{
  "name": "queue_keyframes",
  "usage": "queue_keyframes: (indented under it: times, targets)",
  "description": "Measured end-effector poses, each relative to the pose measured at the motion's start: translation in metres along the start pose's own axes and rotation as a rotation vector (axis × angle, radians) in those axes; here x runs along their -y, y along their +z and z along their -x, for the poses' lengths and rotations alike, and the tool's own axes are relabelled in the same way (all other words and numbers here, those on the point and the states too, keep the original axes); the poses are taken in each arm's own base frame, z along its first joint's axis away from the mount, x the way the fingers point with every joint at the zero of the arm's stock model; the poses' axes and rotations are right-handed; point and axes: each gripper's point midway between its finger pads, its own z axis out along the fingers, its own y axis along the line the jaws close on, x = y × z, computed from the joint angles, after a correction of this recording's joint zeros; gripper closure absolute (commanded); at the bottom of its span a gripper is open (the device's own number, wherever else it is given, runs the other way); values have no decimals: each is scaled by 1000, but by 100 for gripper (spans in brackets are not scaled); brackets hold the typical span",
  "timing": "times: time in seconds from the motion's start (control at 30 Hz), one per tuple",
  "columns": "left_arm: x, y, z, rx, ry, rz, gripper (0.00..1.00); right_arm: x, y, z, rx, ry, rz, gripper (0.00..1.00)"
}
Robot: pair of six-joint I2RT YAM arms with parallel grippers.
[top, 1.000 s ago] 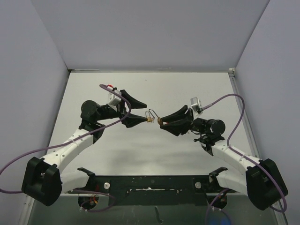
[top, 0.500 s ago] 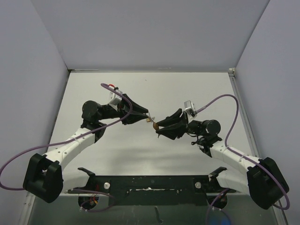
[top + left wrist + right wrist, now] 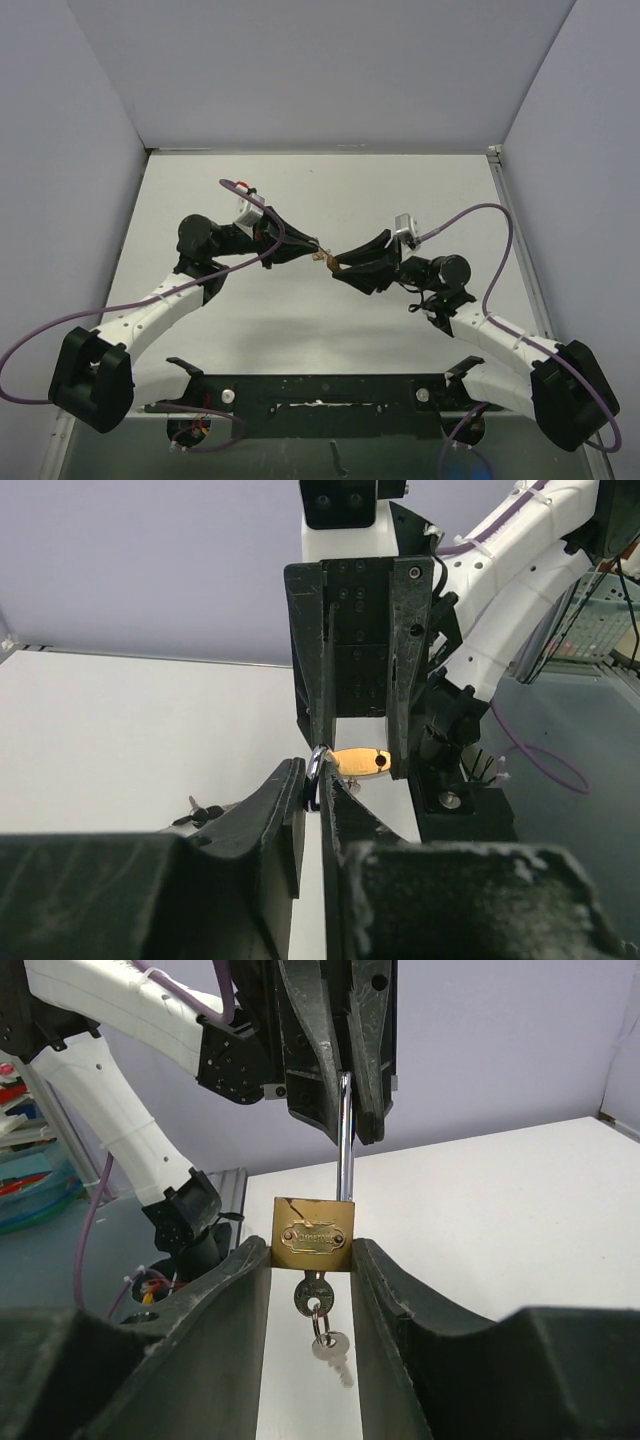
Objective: Lock with the key
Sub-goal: Lock the lock.
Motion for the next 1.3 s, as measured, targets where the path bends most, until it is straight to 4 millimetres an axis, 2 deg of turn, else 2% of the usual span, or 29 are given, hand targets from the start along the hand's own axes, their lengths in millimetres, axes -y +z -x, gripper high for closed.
queue_keyframes:
  times: [0.23,0.3,0.33,0.37,0.43,0.47,0.63,0.77,0.87,1.03,1.2,1.3]
  targets:
    - [2,-1,-1,-9,-20,8,100,2,-1,1,-1,-32,-20,100]
    - [2,-1,-1,-14,-35,16,100,2,-1,-1,-8,-33,-25,95]
    - [3,-1,-1,-20,-46,20,100,2,-1,-2,-12,-36,-29,89]
    - [3,-1,-1,-25,-54,22,100,2,-1,-2,-14,-38,-34,78]
    - [3,0,1,-38,-79,28,100,1,-1,-2,-16,-49,-41,41]
    - [3,0,2,-48,-93,33,100,1,-1,-1,-16,-53,-47,33]
    - [1,6,23,-82,-99,62,100,1,-1,3,-35,-75,-69,18]
    - [1,7,41,-110,-64,92,100,0,-5,6,-52,-95,-93,18]
    - [1,6,46,-141,-55,104,100,-1,-6,8,-57,-106,-101,23]
    - [0,3,35,-208,-88,111,100,1,-4,10,-66,-109,-104,31]
    - [-1,6,13,-292,-144,116,100,6,2,11,-75,-104,-105,51]
    - [0,8,3,-333,-158,119,100,10,8,11,-85,-98,-97,54]
